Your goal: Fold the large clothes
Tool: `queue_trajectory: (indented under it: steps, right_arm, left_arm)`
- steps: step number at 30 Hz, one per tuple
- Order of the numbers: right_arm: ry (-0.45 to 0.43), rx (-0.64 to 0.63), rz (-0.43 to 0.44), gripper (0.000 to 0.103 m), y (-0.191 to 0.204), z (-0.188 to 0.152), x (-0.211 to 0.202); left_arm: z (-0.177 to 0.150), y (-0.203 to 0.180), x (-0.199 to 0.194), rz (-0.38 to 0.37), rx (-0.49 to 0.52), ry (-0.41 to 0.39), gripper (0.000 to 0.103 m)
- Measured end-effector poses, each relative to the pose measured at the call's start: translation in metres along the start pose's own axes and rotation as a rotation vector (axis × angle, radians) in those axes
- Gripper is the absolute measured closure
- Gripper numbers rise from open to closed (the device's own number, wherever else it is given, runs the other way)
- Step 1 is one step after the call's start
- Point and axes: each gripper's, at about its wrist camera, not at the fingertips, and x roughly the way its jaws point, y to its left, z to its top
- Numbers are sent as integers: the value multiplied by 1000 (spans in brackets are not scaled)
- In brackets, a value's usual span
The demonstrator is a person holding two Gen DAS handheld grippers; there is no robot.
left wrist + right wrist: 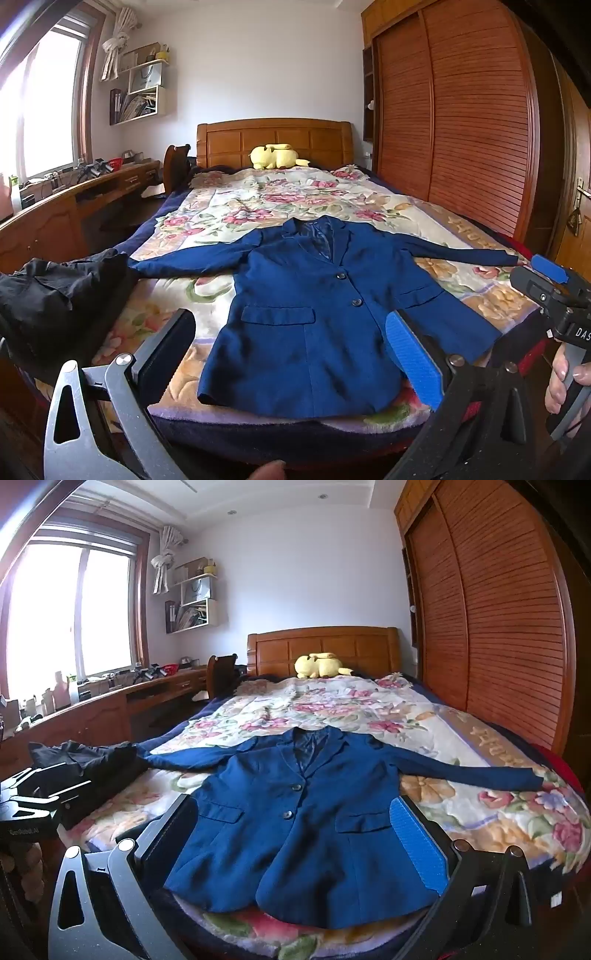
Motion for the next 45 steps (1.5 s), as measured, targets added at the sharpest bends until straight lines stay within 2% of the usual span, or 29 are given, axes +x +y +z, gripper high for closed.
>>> queue_trajectory:
  steps: [8,45]
  right_arm:
    - [2,-6,6,0,1,0,-2]
    - [0,7,24,0,-1,0,-4]
  left_arm:
    - [-1,-1,-3,-19,8,-4,0]
    - [0,-1,-3,-19,-9,-1,0]
